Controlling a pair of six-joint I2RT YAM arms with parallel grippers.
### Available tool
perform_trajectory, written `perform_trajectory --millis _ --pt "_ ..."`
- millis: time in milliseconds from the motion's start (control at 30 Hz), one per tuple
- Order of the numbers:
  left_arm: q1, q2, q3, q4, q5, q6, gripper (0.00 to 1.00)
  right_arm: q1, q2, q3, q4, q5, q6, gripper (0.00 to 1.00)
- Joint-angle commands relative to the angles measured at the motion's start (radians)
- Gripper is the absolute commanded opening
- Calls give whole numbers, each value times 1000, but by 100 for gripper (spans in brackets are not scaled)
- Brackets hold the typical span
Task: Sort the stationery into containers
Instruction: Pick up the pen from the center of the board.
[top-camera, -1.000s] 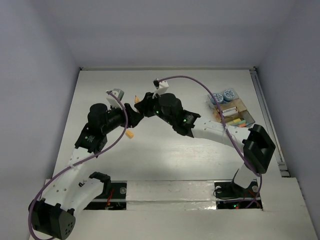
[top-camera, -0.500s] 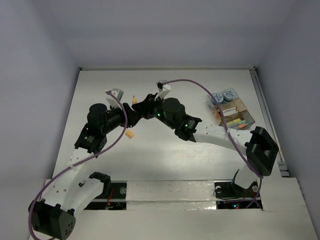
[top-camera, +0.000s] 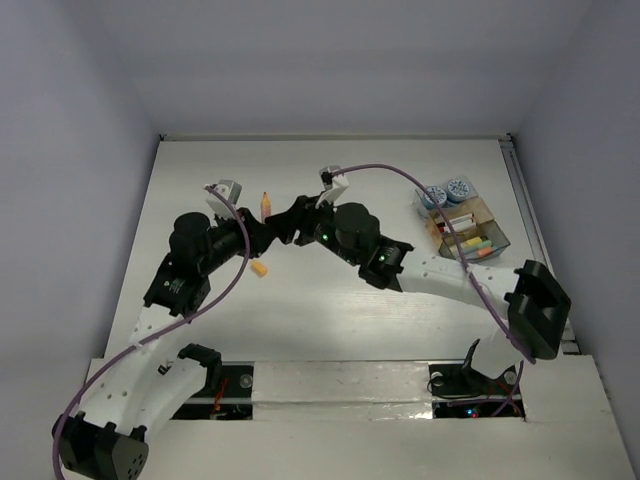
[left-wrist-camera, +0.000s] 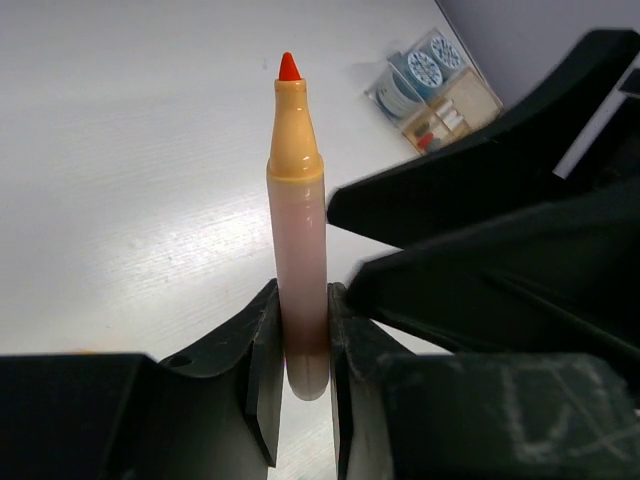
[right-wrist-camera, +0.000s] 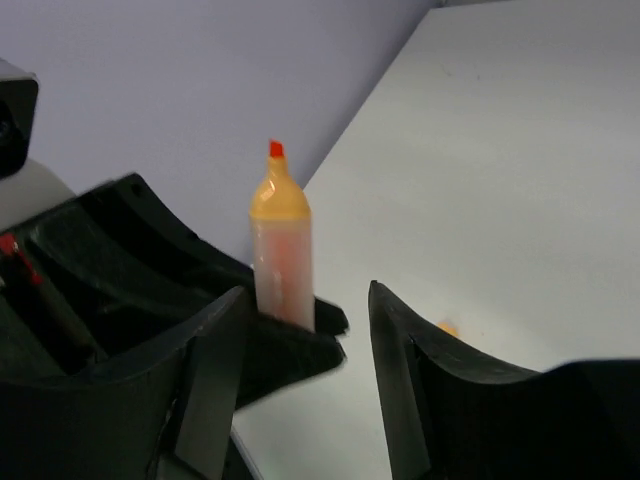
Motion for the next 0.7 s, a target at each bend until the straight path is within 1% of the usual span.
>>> perform_trajectory --millis 0,33,67,100,133,167,233,267,300,333,367,400,433,533,567,600,633,667 --pt "9 -45 25 73 -75 18 0 4 -101 -44 -70 0 -71 58" --pt "9 -46 28 73 -82 20 0 -8 -144 -69 -92 -21 -113 61" --pt "9 -51 30 73 -90 20 0 -8 -164 -76 -115 -25 -146 61" --pt "9 -52 31 63 -107 21 0 -17 -205 -87 -179 -5 -193 58" --pt "9 -54 31 49 -115 21 0 -17 -223 -93 -205 -3 -215 58" --pt "9 -55 33 46 -122 21 0 -17 -235 -99 -233 -12 -239 51" --pt "9 -63 34 41 -135 21 0 -17 -243 -96 -318 -46 -266 44" --pt "9 -71 36 43 -139 20 0 -17 -227 -96 -343 -98 -266 24" --pt "18 -75 36 44 -141 20 0 -17 -214 -96 -344 -98 -266 17" --pt "18 -80 36 46 -144 18 0 -17 -197 -99 -339 -142 -257 14" --pt "27 -85 36 44 -147 18 0 -17 -156 -110 -325 -170 -249 7" --pt "27 -92 36 40 -157 18 0 -17 -128 -110 -313 -211 -246 6" --pt "27 -95 36 38 -162 20 0 -17 -99 -106 -299 -235 -232 5" --pt "36 -106 36 34 -179 21 0 -8 30 -55 -284 -295 -235 14" --pt "36 -108 36 34 -179 21 0 1 64 -37 -281 -293 -243 23" --pt "36 -109 37 32 -179 21 0 1 136 4 -281 -292 -249 28" --pt "36 -109 37 32 -179 23 0 1 174 32 -305 -290 -261 33" --pt "36 -112 37 31 -179 23 0 1 213 61 -323 -284 -269 42"
